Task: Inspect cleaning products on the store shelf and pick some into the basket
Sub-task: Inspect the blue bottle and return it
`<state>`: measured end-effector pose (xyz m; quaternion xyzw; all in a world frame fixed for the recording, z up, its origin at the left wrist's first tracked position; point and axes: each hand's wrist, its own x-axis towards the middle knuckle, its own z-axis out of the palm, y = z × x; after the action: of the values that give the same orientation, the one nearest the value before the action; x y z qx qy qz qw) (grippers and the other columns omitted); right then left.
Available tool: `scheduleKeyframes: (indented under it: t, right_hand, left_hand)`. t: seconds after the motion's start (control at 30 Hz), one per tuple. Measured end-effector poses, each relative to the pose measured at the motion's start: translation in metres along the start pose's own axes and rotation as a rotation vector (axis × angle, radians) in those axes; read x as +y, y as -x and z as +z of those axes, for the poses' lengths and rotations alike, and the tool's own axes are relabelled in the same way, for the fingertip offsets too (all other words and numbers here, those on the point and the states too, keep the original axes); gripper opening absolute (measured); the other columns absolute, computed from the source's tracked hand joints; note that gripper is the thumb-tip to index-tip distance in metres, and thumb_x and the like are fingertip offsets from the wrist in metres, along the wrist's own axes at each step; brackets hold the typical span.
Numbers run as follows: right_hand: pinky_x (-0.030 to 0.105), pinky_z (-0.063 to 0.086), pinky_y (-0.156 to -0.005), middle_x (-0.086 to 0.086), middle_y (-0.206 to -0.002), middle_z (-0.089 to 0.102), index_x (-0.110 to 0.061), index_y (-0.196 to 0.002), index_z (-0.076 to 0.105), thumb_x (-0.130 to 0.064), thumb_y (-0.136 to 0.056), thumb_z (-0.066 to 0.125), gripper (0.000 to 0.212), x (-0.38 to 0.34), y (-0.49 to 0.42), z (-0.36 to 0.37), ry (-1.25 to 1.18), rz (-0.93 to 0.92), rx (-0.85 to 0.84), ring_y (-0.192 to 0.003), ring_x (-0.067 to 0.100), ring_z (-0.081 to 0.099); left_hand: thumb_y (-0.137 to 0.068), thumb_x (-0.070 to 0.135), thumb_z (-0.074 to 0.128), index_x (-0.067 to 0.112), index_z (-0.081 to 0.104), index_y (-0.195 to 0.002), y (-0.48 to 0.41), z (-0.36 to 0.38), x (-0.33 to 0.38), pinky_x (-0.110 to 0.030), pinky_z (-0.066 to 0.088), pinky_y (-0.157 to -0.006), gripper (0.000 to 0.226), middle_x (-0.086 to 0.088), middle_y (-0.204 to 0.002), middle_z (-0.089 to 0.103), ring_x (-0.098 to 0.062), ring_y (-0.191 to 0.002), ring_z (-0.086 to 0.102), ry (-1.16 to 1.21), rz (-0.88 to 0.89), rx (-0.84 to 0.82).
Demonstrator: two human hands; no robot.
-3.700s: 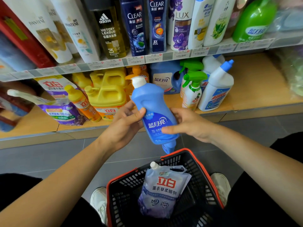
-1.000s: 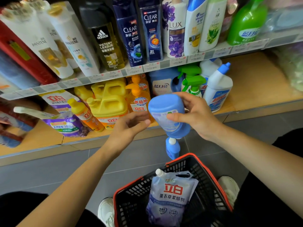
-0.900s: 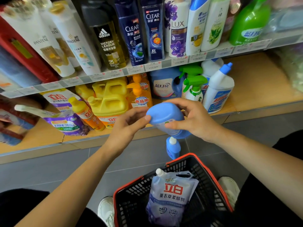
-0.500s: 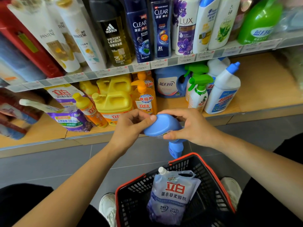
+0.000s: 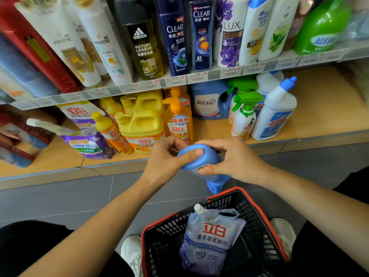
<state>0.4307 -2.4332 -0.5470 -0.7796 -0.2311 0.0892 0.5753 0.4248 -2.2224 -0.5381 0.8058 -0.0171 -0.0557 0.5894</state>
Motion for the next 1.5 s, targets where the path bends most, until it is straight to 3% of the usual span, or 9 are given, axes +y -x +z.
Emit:
scheduleKeyframes:
  t: [0.13, 0.27, 0.47, 0.73, 0.83, 0.93, 1.13, 1.3, 1.5]
  right_hand:
    - [0.024, 0.054, -0.088, -0.012, -0.112, 0.074, -0.020, -0.125, 0.069, -0.012, -0.074, 0.087, 0.055, 0.000, -0.002, -0.004, 0.003, -0.008, 0.051, -0.105, 0.004, 0.068]
    - [0.037, 0.057, -0.091, -0.008, -0.112, 0.074, -0.022, -0.122, 0.069, -0.012, -0.076, 0.086, 0.050, -0.002, -0.005, -0.008, -0.008, -0.020, 0.106, -0.106, 0.010, 0.069]
    - [0.044, 0.057, -0.090, 0.000, -0.112, 0.074, -0.014, -0.126, 0.067, -0.011, -0.078, 0.084, 0.051, 0.000, -0.006, -0.013, -0.038, -0.007, 0.118, -0.105, 0.017, 0.070]
    - [0.036, 0.059, -0.088, -0.005, -0.111, 0.075, -0.018, -0.125, 0.068, -0.017, -0.076, 0.085, 0.052, 0.003, -0.008, -0.013, -0.075, -0.007, 0.144, -0.103, 0.012, 0.071]
    - [0.032, 0.059, -0.086, -0.006, -0.110, 0.076, -0.025, -0.120, 0.068, -0.018, -0.075, 0.085, 0.049, 0.005, -0.009, -0.014, -0.110, 0.012, 0.163, -0.102, 0.012, 0.071]
    - [0.028, 0.059, -0.083, -0.006, -0.109, 0.076, -0.025, -0.118, 0.068, -0.016, -0.075, 0.085, 0.047, 0.008, -0.009, -0.015, -0.149, 0.042, 0.195, -0.101, 0.011, 0.072]
    - [0.025, 0.057, -0.077, 0.000, -0.107, 0.077, -0.016, -0.116, 0.069, -0.003, -0.080, 0.078, 0.039, 0.011, -0.013, -0.020, -0.348, 0.115, 0.303, -0.100, 0.014, 0.072]
    - [0.033, 0.059, -0.078, 0.007, -0.106, 0.075, -0.011, -0.115, 0.066, -0.010, -0.083, 0.073, 0.033, 0.008, -0.018, -0.023, -0.545, 0.177, 0.378, -0.098, 0.021, 0.072]
    - [0.036, 0.060, -0.070, -0.010, -0.098, 0.072, -0.026, -0.107, 0.060, -0.014, -0.095, 0.065, 0.018, 0.027, -0.034, -0.029, -0.430, 0.258, 0.451, -0.090, 0.009, 0.072]
  left_hand:
    - [-0.090, 0.019, 0.074, 0.008, 0.074, -0.101, -0.002, -0.003, -0.002, -0.045, 0.056, -0.075, 0.015, -0.014, -0.093, 0.075, -0.024, -0.084, 0.068, 0.067, 0.032, 0.002]
    - [-0.099, 0.007, 0.061, 0.019, 0.070, -0.124, -0.001, -0.003, -0.001, -0.039, 0.058, -0.092, 0.028, -0.004, -0.120, 0.072, -0.021, -0.111, 0.067, -0.016, 0.197, -0.036]
    - [-0.100, 0.002, 0.057, 0.025, 0.067, -0.127, 0.003, -0.004, -0.001, -0.017, 0.044, -0.102, 0.036, -0.004, -0.152, 0.047, -0.006, -0.140, 0.043, -0.086, 0.355, -0.198]
    - [-0.095, -0.001, 0.065, 0.018, 0.078, -0.102, 0.004, -0.003, -0.002, -0.037, 0.049, -0.107, 0.024, 0.003, -0.127, 0.070, -0.011, -0.127, 0.061, -0.121, 0.444, -0.019]
    - [-0.090, -0.006, 0.070, 0.013, 0.079, -0.094, 0.003, -0.006, -0.003, -0.042, 0.058, -0.093, 0.022, 0.003, -0.110, 0.076, -0.014, -0.110, 0.070, -0.117, 0.426, 0.078]
    - [-0.088, -0.002, 0.073, 0.015, 0.076, -0.107, 0.001, -0.007, -0.003, -0.029, 0.059, -0.077, 0.025, 0.012, -0.099, 0.075, -0.011, -0.091, 0.071, -0.038, 0.303, 0.099]
    - [-0.082, 0.015, 0.084, 0.022, 0.055, -0.137, -0.008, 0.000, -0.020, -0.018, 0.055, -0.078, 0.063, 0.009, -0.119, 0.067, -0.011, -0.105, 0.065, -0.074, 0.053, -0.076]
    - [-0.081, 0.025, 0.084, 0.018, 0.058, -0.133, -0.010, 0.012, -0.041, -0.030, 0.055, -0.096, 0.058, 0.004, -0.126, 0.070, -0.015, -0.118, 0.065, 0.036, -0.090, -0.357]
    - [-0.078, 0.030, 0.080, 0.007, 0.069, -0.109, -0.013, 0.018, -0.052, -0.027, 0.057, -0.073, 0.041, -0.008, -0.105, 0.076, -0.017, -0.090, 0.070, 0.299, -0.172, -0.188]
